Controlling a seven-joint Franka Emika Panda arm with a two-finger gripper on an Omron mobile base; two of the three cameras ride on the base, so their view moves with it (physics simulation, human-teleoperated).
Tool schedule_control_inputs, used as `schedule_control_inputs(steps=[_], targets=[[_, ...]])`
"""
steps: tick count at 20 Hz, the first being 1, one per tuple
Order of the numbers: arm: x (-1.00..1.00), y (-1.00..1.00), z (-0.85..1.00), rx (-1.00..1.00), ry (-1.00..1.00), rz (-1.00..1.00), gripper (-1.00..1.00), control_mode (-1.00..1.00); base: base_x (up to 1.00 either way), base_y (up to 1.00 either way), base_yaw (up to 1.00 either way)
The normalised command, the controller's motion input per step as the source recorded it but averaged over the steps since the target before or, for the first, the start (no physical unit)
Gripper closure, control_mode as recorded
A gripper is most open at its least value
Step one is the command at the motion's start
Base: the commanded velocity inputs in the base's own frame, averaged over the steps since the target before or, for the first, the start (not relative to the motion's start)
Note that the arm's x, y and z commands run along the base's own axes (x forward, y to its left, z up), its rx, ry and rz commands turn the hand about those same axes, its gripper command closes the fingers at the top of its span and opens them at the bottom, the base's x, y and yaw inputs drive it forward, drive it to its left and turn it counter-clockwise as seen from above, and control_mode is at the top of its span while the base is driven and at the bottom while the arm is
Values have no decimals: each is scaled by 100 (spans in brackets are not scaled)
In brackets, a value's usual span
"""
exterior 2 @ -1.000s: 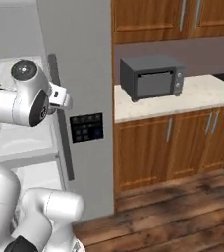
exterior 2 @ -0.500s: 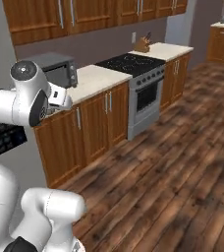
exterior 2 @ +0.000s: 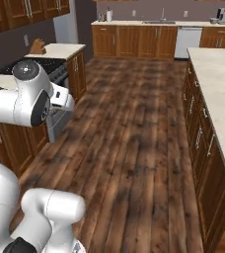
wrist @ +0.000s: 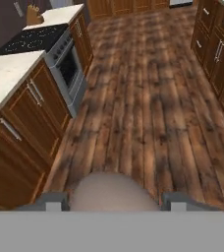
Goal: Pick the egg and butter from the fridge and place them by the bowl for mixing.
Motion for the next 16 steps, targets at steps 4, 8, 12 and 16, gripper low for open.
schedule_control_inputs(steps=[4, 8, 12, 16], targets=[[0, 0, 0, 0, 0, 0, 100, 100, 37, 20, -54], [0, 0, 0, 0, 0, 0, 100, 100, 65, 29, -9], [0, 0, 0, 0, 0, 0, 100, 100, 76, 27, 0], [0, 0, 0, 0, 0, 0, 100, 100, 87, 22, 0]])
